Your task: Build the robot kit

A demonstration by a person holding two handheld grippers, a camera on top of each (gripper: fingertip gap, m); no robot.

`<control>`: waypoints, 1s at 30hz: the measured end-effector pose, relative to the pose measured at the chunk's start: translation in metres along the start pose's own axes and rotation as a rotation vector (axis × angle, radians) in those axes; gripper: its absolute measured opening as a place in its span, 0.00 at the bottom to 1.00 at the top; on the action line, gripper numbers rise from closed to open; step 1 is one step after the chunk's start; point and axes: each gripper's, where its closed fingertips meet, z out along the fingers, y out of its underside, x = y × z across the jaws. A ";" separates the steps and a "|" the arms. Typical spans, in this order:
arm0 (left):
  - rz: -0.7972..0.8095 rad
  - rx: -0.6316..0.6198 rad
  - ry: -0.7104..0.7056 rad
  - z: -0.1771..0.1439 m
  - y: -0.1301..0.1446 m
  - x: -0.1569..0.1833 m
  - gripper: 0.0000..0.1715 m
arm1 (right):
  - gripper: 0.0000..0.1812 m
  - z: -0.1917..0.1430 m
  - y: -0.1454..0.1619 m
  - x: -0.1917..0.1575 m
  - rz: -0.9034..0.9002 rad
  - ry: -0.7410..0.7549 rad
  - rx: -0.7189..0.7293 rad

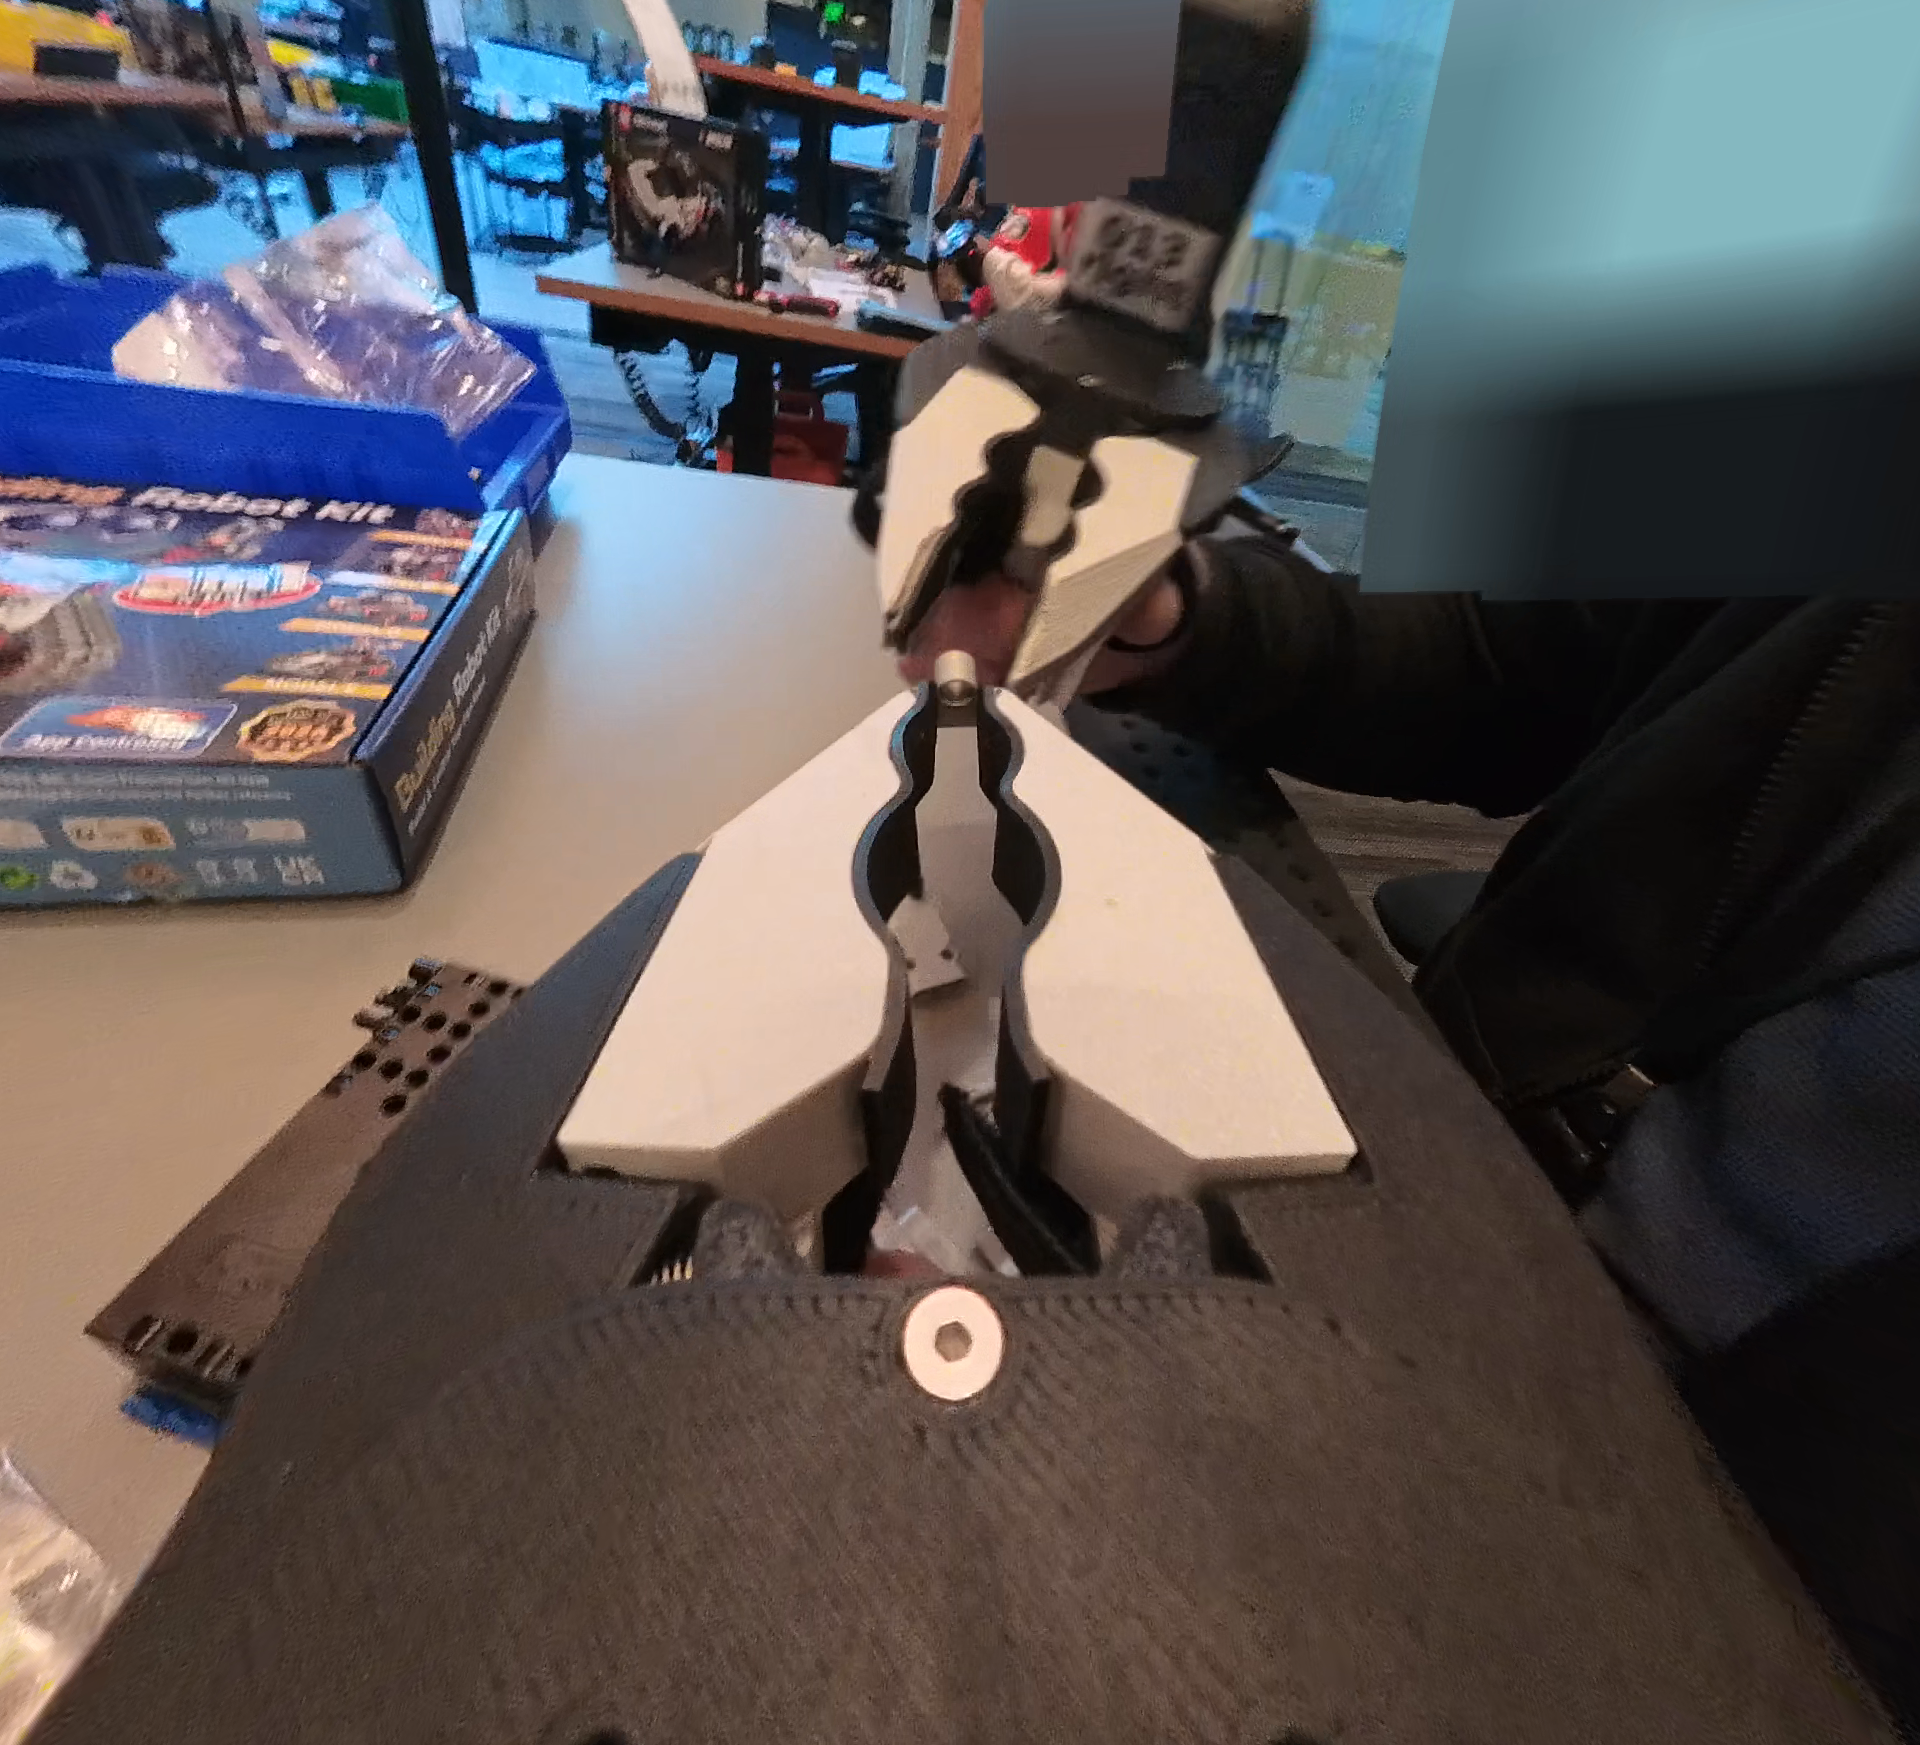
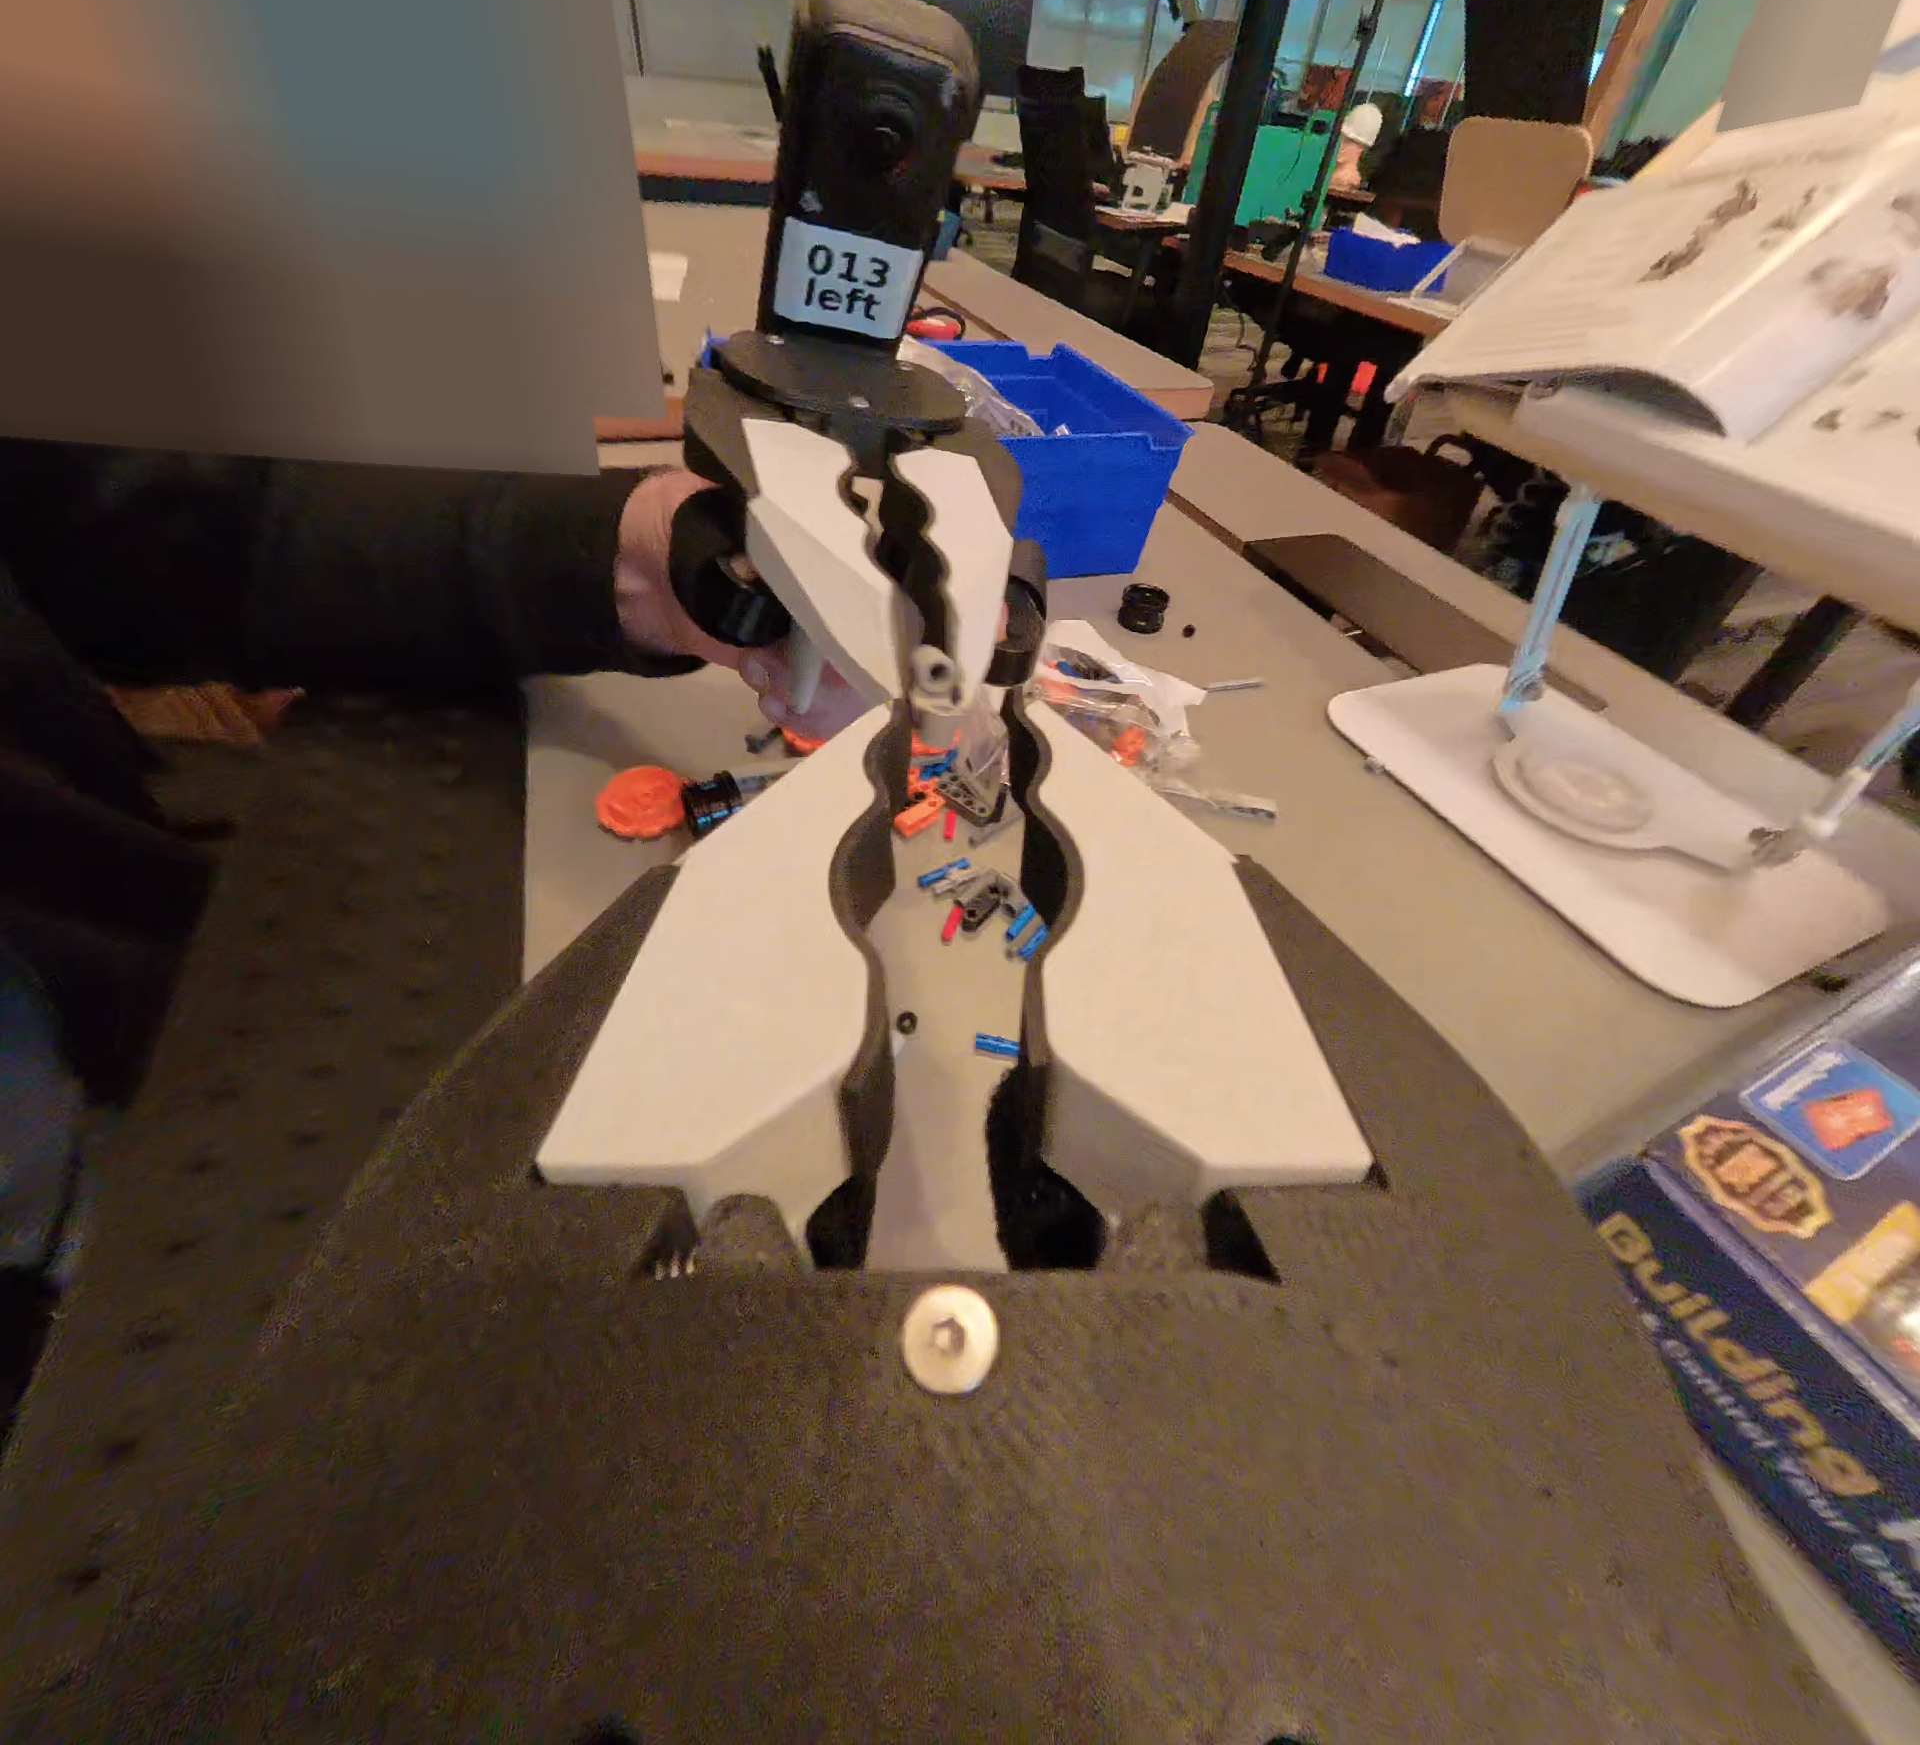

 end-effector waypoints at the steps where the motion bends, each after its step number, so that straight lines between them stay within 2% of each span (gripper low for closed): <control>1: 0.012 0.009 0.010 0.001 -0.002 0.003 0.03 | 0.08 0.000 0.001 0.000 0.031 -0.015 0.010; 3: 0.050 0.008 -0.003 0.001 -0.003 0.003 0.03 | 0.04 0.000 -0.001 -0.005 0.091 -0.074 0.035; 10: 0.084 0.058 0.037 0.003 -0.011 0.012 0.03 | 0.05 -0.005 -0.010 -0.012 0.259 -0.191 0.141; 15: 0.080 0.072 0.054 0.009 -0.014 0.014 0.03 | 0.03 -0.012 -0.011 -0.011 0.240 -0.183 0.141; 18: 0.094 0.034 -0.004 0.015 -0.010 0.007 0.04 | 0.03 -0.028 -0.011 -0.003 0.202 -0.149 0.115; 19: 0.106 0.004 -0.023 0.017 -0.006 0.005 0.05 | 0.03 -0.036 -0.007 0.002 0.174 -0.129 0.075; 23: 0.128 -0.210 -0.034 0.033 0.033 0.006 0.08 | 0.03 -0.071 0.047 0.019 -0.039 -0.046 -0.314; 26: 0.218 -0.400 -0.038 0.056 0.072 0.013 0.08 | 0.03 -0.088 0.094 0.019 -0.173 -0.087 -0.629; 28: 0.275 -0.519 -0.036 0.069 0.097 0.014 0.08 | 0.03 -0.090 0.113 0.011 -0.214 -0.161 -0.732; 30: 0.320 -0.581 -0.045 0.078 0.112 0.011 0.07 | 0.03 -0.089 0.128 0.006 -0.234 -0.217 -0.805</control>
